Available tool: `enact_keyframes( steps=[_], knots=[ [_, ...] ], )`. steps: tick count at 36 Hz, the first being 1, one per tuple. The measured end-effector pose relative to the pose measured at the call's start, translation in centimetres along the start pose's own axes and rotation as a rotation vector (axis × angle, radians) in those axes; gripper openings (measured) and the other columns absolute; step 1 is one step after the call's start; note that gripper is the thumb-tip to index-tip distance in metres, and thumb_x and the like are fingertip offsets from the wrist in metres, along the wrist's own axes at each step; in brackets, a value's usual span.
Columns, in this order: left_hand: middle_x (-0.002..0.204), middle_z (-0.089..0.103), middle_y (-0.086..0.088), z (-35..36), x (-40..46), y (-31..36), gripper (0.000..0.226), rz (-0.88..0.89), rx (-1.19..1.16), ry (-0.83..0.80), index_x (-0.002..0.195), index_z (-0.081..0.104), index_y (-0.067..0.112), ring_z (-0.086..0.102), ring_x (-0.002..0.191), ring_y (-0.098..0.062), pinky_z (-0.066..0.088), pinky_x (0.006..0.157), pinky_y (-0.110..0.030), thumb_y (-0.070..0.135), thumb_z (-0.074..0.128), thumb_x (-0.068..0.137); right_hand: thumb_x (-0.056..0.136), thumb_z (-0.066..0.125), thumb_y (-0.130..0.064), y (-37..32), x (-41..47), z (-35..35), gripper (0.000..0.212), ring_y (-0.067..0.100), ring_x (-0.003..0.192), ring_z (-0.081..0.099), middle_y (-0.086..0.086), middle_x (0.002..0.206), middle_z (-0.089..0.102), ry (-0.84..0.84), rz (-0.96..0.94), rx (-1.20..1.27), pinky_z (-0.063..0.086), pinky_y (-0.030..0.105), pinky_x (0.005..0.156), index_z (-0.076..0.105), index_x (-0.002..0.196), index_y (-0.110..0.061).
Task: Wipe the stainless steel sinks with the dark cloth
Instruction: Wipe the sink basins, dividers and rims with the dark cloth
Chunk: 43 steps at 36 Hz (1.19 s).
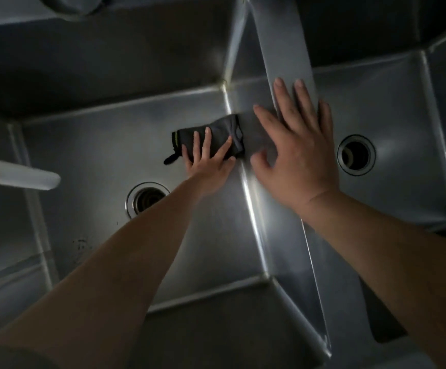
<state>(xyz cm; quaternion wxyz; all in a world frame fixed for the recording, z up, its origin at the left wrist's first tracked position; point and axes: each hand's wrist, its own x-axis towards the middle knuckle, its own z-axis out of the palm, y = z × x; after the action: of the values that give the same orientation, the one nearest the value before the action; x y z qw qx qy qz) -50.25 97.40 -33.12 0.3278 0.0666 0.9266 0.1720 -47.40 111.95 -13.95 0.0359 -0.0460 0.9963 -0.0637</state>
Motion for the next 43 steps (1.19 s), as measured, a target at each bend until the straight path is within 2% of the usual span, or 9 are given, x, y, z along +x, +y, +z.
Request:
enact_keyframes(
  steps=[7,11,16,19,25,30,34,40,43],
  knots=[
    [0.162,-0.029,-0.001,6.7,-8.8,-1.9,0.059,0.248,0.271,-0.101,0.15,-0.003,0.055,-0.03,0.147,-0.028,-0.019,0.115,-0.058,0.066,0.02,0.098,0.087,0.049,-0.033,-0.1,-0.4,-0.1,0.06,0.035,0.15,0.014,0.01,0.162,0.022,0.018,-0.018,-0.055,0.013,0.059,0.119,0.044,0.145,-0.02],
    [0.165,-0.02,-0.003,8.6,-12.8,-4.4,0.053,0.603,0.532,-0.156,0.15,0.002,0.057,-0.02,0.15,-0.033,-0.009,0.118,-0.061,0.063,0.015,0.099,0.089,0.042,-0.032,-1.1,-1.3,-0.5,0.06,0.033,0.149,0.023,0.008,0.155,0.039,0.011,-0.084,-0.096,0.014,0.058,0.119,0.041,0.147,-0.02],
    [0.164,0.018,-0.003,7.7,-16.4,-10.7,0.048,1.039,0.679,-0.249,0.142,0.04,0.056,0.012,0.151,-0.035,0.009,0.118,-0.06,0.061,0.027,0.097,0.087,0.048,-0.024,-5.3,-10.6,0.7,0.052,0.031,0.145,0.031,0.008,0.151,0.045,-0.053,-0.2,0.133,0.018,0.057,0.118,0.052,0.139,-0.016],
    [0.164,0.006,0.002,6.1,-17.8,-14.0,0.044,1.042,0.73,-0.281,0.142,0.04,0.056,0.004,0.153,-0.033,0.003,0.119,-0.061,0.058,0.03,0.099,0.088,0.053,-0.019,-7.0,-18.0,1.6,0.05,0.027,0.142,0.038,0.008,0.152,0.042,-0.23,-0.23,0.265,0.024,0.053,0.117,0.054,0.138,-0.016],
    [0.155,0.038,0.001,3.5,-19.4,-19.1,0.036,0.972,0.676,-0.2,0.115,0.068,0.036,0.033,0.146,-0.033,0.023,0.114,-0.065,0.054,0.044,0.095,0.096,0.048,-0.041,-5.3,-25.0,0.9,0.05,0.023,0.14,0.041,0.001,0.151,0.045,-0.419,-0.094,0.236,0.031,0.056,0.11,0.05,0.142,-0.022],
    [0.161,0.025,-0.002,6.0,-19.8,-20.0,0.053,0.889,0.622,-0.117,0.15,0.036,0.042,0.027,0.147,-0.038,0.015,0.115,-0.068,0.056,0.031,0.099,0.091,0.052,-0.042,-6.5,-24.5,0.8,0.061,0.026,0.145,0.034,0.001,0.15,0.047,-0.352,-0.034,0.137,0.025,0.058,0.113,0.045,0.147,-0.019],
    [0.161,0.029,-0.008,8.5,-19.6,-18.6,0.055,0.869,0.623,-0.065,0.151,0.031,0.047,0.024,0.147,-0.042,0.014,0.114,-0.07,0.057,0.033,0.097,0.088,0.055,-0.037,-6.4,-24.8,1.1,0.066,0.027,0.145,0.034,0.003,0.153,0.043,-0.278,-0.049,0.158,0.029,0.057,0.112,0.041,0.149,-0.018],
    [0.161,0.032,-0.003,10.3,-17.3,-11.4,0.053,1.026,0.683,-0.195,0.146,0.037,0.051,0.027,0.147,-0.04,0.011,0.114,-0.07,0.055,0.035,0.093,0.086,0.057,-0.032,-6.2,-24.8,1.2,0.064,0.029,0.144,0.035,0.006,0.151,0.045,-0.263,-0.088,0.162,0.03,0.057,0.111,0.045,0.147,-0.015],
    [0.165,0.019,0.001,10.6,-16.4,-7.4,0.055,1.004,0.666,-0.193,0.148,0.027,0.054,0.014,0.152,-0.035,-0.006,0.116,-0.065,0.056,0.034,0.094,0.085,0.058,-0.03,-6.1,-24.9,1.3,0.064,0.031,0.144,0.034,0.007,0.15,0.046,-0.253,-0.095,0.177,0.029,0.059,0.111,0.047,0.145,-0.013]
  ],
)
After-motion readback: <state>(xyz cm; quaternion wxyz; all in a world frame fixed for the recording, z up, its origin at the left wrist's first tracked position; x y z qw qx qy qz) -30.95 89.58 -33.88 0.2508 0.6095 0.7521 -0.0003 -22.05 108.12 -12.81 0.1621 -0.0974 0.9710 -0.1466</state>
